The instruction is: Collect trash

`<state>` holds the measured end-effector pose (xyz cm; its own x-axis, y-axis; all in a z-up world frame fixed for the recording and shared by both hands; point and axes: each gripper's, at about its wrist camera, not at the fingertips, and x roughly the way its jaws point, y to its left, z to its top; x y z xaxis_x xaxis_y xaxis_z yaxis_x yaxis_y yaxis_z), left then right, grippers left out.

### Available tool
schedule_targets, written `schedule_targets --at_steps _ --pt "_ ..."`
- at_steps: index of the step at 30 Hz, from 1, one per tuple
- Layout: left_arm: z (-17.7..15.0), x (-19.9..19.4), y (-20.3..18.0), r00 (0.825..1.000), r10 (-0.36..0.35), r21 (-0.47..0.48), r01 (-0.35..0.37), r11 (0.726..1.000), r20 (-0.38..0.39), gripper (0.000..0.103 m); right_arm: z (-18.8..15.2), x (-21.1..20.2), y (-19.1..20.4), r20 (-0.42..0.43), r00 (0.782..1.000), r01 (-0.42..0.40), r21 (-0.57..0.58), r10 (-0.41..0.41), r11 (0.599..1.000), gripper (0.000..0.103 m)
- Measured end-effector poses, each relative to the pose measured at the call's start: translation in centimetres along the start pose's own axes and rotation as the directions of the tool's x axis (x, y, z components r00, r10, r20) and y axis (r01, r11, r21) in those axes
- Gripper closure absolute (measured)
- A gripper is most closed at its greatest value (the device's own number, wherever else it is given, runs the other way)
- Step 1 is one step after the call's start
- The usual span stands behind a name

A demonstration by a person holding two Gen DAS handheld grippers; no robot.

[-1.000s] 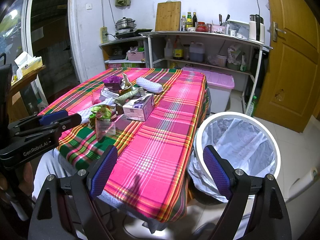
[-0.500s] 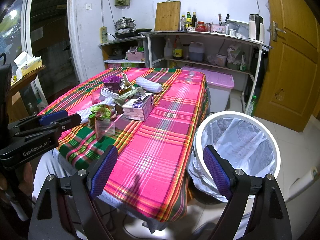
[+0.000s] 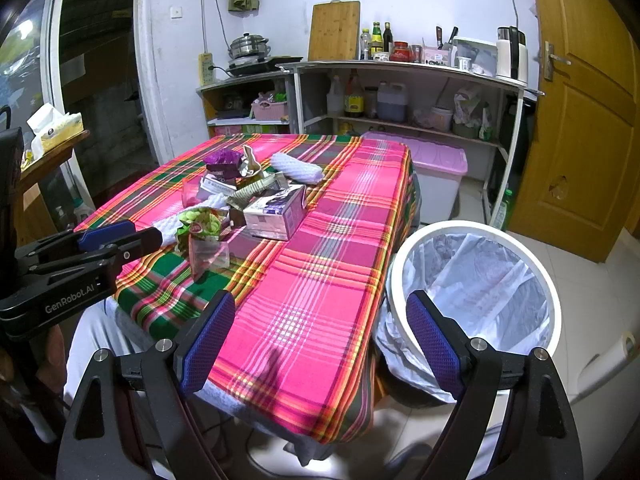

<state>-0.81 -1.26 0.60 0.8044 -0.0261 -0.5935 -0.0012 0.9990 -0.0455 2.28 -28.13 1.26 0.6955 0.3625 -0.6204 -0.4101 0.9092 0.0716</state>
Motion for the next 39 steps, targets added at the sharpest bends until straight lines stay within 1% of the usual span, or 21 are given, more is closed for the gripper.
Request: schedule_targets --at_steps 10,16,21,28,29,33,39 --pt "0.0 0.0 0.0 1.000 0.000 0.000 0.000 1.000 -0.001 0.060 -0.1 0.0 0.1 -0.002 1.000 -0.001 -0.001 0.001 1.000 0.015" --pt "-0.4 0.4 0.2 1.000 -0.004 -0.007 0.004 1.000 0.001 0.060 -0.3 0.8 -0.1 -0.007 0.999 -0.032 0.005 0.032 0.999 0.015" --pt "-0.5 1.3 1.7 1.000 -0.014 -0.036 0.013 0.999 -0.010 0.060 0.5 2.1 0.2 -0.007 0.998 -0.058 -0.008 0.058 0.998 0.015" --pt "0.3 2.3 3.9 1.000 0.031 -0.050 -0.031 0.998 -0.006 0.059 2.2 4.6 1.3 -0.031 0.996 -0.084 -0.033 0.083 0.996 0.015" --pt "0.4 2.7 4.4 0.999 0.046 -0.050 -0.047 0.998 -0.012 0.059 2.5 5.0 1.5 -0.038 0.995 -0.091 -0.035 0.090 0.995 0.015" --pt "0.7 4.1 6.0 0.997 0.065 -0.045 -0.066 0.997 -0.033 0.059 3.2 6.4 2.3 -0.059 0.990 -0.132 -0.044 0.129 0.990 0.015" --pt "0.8 6.5 7.3 0.997 0.035 -0.017 -0.036 0.999 -0.075 0.059 3.4 7.9 4.1 -0.085 0.976 -0.208 -0.066 0.202 0.976 0.015"
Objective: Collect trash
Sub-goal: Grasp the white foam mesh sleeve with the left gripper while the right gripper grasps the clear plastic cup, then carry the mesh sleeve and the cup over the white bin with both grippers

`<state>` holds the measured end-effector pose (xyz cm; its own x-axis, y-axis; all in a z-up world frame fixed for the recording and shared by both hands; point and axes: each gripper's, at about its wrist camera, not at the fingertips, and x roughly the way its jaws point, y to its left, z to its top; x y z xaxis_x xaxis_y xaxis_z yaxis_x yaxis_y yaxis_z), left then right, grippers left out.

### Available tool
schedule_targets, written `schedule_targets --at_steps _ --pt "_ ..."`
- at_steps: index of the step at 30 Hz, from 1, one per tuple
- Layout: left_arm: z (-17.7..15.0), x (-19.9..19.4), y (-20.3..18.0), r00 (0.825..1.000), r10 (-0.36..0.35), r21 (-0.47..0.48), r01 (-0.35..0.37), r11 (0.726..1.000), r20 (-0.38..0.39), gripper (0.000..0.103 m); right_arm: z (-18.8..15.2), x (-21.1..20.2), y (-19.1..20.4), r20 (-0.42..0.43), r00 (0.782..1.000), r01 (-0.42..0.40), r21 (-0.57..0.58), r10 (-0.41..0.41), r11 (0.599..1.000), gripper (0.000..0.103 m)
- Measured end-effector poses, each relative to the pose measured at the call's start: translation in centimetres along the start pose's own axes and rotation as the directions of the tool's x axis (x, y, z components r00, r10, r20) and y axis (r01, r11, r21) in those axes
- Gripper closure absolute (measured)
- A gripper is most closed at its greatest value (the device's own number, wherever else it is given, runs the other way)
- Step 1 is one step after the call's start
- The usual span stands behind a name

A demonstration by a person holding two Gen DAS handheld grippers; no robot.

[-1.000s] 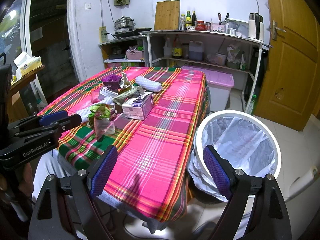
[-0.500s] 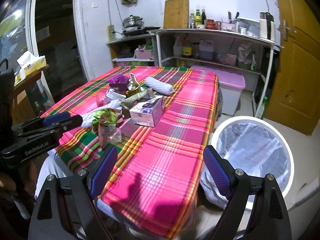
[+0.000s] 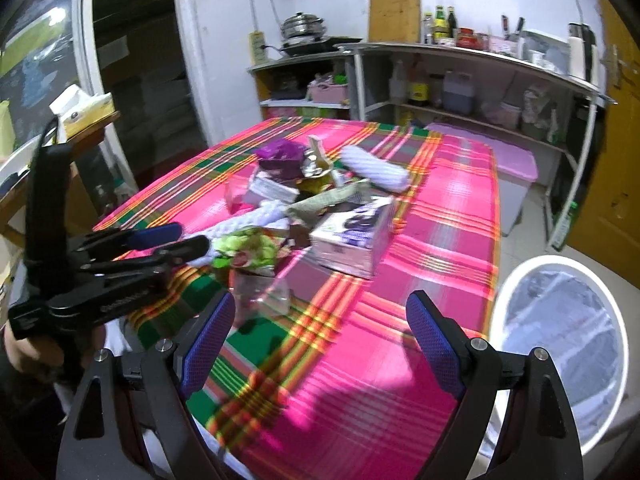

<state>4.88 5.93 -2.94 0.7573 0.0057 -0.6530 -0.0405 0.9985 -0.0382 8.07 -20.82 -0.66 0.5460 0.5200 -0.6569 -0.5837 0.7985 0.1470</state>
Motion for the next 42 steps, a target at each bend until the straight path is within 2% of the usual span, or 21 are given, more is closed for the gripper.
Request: schedule_targets --at_steps 9,13,16,21,22,29,42 --pt "0.0 3.0 0.0 0.997 -0.057 0.038 0.059 0.998 -0.057 0.060 0.3 2.9 1.6 -0.056 0.996 -0.065 -0.026 0.064 0.998 0.015" --pt "-0.2 3.1 0.9 0.996 -0.069 0.020 0.070 0.997 -0.050 0.072 0.5 4.4 2.1 -0.089 0.992 -0.088 -0.026 0.085 0.996 0.017" --pt "-0.2 2.9 1.6 0.995 -0.083 -0.003 0.083 0.997 -0.047 0.078 0.6 5.5 2.4 -0.121 0.988 -0.101 -0.019 0.098 0.995 0.027" --pt "-0.4 2.3 2.3 0.995 -0.092 -0.031 0.091 0.995 -0.035 0.082 0.5 6.5 2.6 -0.151 0.983 -0.110 -0.007 0.108 0.994 0.051" --pt "-0.4 2.2 2.3 0.995 -0.094 -0.036 0.093 0.995 -0.033 0.083 0.4 6.5 2.5 -0.155 0.982 -0.113 -0.002 0.112 0.994 0.060" --pt "-0.6 1.0 2.6 0.996 -0.089 -0.061 0.088 0.994 -0.015 0.085 0.2 5.9 2.4 -0.146 0.983 -0.112 0.013 0.112 0.994 0.061" --pt "-0.2 -3.0 1.5 0.996 -0.070 -0.078 0.074 0.994 0.047 0.086 -0.6 1.0 0.7 -0.074 0.995 -0.066 0.063 0.071 0.996 0.061"
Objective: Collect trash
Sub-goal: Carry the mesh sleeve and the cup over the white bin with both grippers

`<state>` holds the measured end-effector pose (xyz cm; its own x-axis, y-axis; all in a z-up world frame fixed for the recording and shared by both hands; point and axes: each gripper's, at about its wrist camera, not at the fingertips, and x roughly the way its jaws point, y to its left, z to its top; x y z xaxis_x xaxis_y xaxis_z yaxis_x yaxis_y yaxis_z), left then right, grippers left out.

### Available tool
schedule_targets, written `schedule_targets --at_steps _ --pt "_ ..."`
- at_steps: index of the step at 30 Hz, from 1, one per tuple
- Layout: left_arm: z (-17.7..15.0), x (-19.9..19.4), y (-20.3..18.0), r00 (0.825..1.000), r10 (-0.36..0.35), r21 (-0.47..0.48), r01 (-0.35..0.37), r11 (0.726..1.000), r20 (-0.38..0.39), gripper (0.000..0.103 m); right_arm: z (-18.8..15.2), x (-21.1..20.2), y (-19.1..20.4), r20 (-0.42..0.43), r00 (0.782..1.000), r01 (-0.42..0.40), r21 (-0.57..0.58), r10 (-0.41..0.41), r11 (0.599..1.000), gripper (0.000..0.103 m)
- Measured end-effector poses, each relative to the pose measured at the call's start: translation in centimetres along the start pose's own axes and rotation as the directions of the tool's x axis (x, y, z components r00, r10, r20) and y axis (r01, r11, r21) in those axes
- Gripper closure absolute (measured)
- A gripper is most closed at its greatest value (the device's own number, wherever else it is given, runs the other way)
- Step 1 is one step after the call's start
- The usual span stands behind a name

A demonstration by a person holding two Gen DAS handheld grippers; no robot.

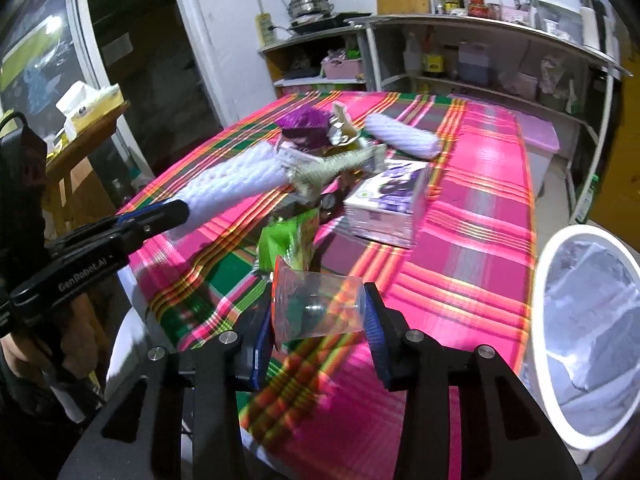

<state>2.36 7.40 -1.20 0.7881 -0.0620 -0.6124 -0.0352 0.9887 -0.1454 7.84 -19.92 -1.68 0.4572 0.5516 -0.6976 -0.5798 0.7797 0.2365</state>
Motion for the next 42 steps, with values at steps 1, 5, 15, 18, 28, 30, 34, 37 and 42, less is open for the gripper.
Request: schedule_targets --at_steps 1,5,15,18,28,30,34,37,42 --pt "0.0 -0.3 -0.1 1.000 0.001 0.000 -0.001 1.000 0.006 0.086 -0.2 -0.3 -0.2 0.005 1.000 0.003 0.004 -0.003 1.000 0.061" --pt "0.5 -1.5 -0.7 1.000 0.004 0.003 -0.005 1.000 0.029 0.086 -0.5 -2.2 -1.1 0.035 0.999 0.028 0.032 -0.029 0.999 0.061" --pt "1.8 -2.1 -4.8 0.996 -0.082 0.063 0.079 0.995 0.042 0.086 -1.5 -5.6 -5.0 0.085 0.987 0.124 0.114 -0.134 0.986 0.061" --pt "1.9 -1.4 -6.6 0.992 -0.124 0.091 0.121 0.988 0.026 0.086 -1.9 -6.5 -6.5 0.089 0.982 0.155 0.141 -0.169 0.978 0.061" --pt "1.8 1.7 -13.2 0.971 -0.232 0.177 0.237 0.955 -0.049 0.086 -3.5 -8.6 -11.7 0.080 0.959 0.247 0.241 -0.273 0.939 0.061" --pt "1.8 2.3 -14.3 0.967 -0.245 0.190 0.253 0.949 -0.066 0.086 -3.9 -8.8 -12.7 0.076 0.954 0.261 0.260 -0.289 0.930 0.061" --pt "1.3 3.7 -16.8 0.955 -0.274 0.217 0.292 0.932 -0.110 0.086 -4.8 -9.2 -14.6 0.060 0.948 0.281 0.300 -0.312 0.912 0.061" --pt "1.0 5.1 -18.8 0.946 -0.288 0.242 0.317 0.917 -0.147 0.086 -5.6 -9.3 -16.2 0.039 0.945 0.296 0.329 -0.326 0.897 0.061" --pt "0.6 7.1 -22.1 0.927 -0.315 0.281 0.364 0.888 -0.205 0.086 -6.6 -9.2 -18.5 0.005 0.942 0.312 0.366 -0.337 0.877 0.061"
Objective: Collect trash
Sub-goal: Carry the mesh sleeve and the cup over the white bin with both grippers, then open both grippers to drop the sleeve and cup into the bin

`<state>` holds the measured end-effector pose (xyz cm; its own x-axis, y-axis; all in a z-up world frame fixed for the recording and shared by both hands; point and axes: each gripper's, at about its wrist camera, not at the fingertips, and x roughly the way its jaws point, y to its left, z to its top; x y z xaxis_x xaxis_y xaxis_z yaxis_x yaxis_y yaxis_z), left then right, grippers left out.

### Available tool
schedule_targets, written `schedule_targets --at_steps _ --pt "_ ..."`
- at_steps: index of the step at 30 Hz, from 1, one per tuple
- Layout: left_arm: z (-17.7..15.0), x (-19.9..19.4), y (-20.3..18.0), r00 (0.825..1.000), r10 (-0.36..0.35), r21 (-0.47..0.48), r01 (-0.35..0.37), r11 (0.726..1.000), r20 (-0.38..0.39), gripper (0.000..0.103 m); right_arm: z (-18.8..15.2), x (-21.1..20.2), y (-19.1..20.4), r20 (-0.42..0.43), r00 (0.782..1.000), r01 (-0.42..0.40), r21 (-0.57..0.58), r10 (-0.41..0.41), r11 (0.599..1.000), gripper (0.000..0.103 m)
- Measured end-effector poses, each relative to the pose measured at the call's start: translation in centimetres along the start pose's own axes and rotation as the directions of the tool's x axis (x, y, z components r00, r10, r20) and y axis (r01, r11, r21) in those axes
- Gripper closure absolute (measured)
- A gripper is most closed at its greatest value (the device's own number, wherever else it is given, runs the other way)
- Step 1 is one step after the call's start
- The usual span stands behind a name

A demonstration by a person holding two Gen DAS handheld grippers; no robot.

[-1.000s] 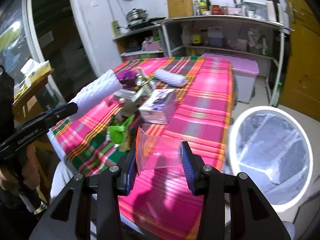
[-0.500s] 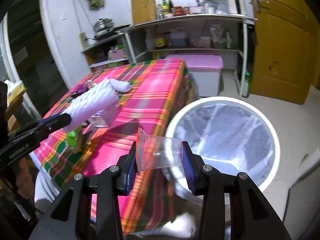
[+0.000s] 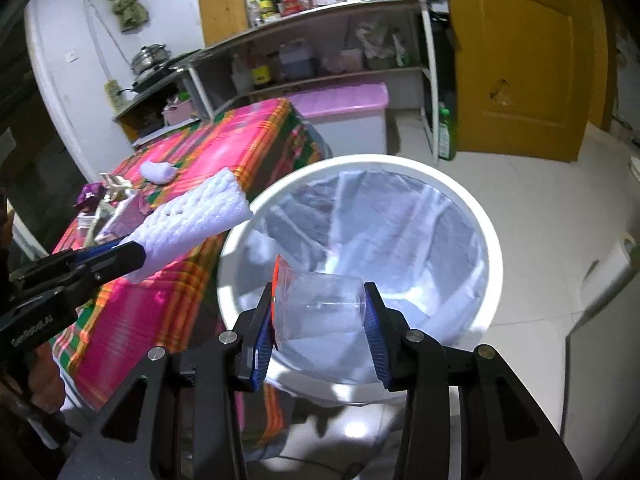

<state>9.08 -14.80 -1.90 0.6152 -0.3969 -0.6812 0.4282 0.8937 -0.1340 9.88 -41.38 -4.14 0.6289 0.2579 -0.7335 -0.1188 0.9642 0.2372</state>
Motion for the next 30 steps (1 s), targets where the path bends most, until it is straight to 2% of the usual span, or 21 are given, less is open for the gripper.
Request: schedule_targets --at_steps 6,9,14,30 --pt "0.5 2.9 -2.3 0.998 -0.044 0.047 0.046 0.998 -0.048 0.084 -0.4 1.3 -1.9 -0.040 0.999 0.015 0.024 -0.014 1.000 0.060" --pt "0.6 4.2 -2.8 0.995 -0.054 0.051 0.059 0.997 -0.079 0.084 -0.5 1.4 -2.7 -0.040 0.999 0.021 0.032 -0.020 0.999 0.050" --pt "0.6 5.5 -3.3 0.992 -0.065 0.056 0.072 0.996 -0.111 0.081 -0.5 1.2 -2.8 -0.033 0.999 0.022 0.033 -0.021 0.999 0.049" --pt "0.9 3.9 -3.1 0.993 -0.092 0.031 0.094 0.995 -0.070 0.071 -0.3 -1.5 -2.0 0.021 1.000 0.023 0.025 -0.023 0.999 0.049"
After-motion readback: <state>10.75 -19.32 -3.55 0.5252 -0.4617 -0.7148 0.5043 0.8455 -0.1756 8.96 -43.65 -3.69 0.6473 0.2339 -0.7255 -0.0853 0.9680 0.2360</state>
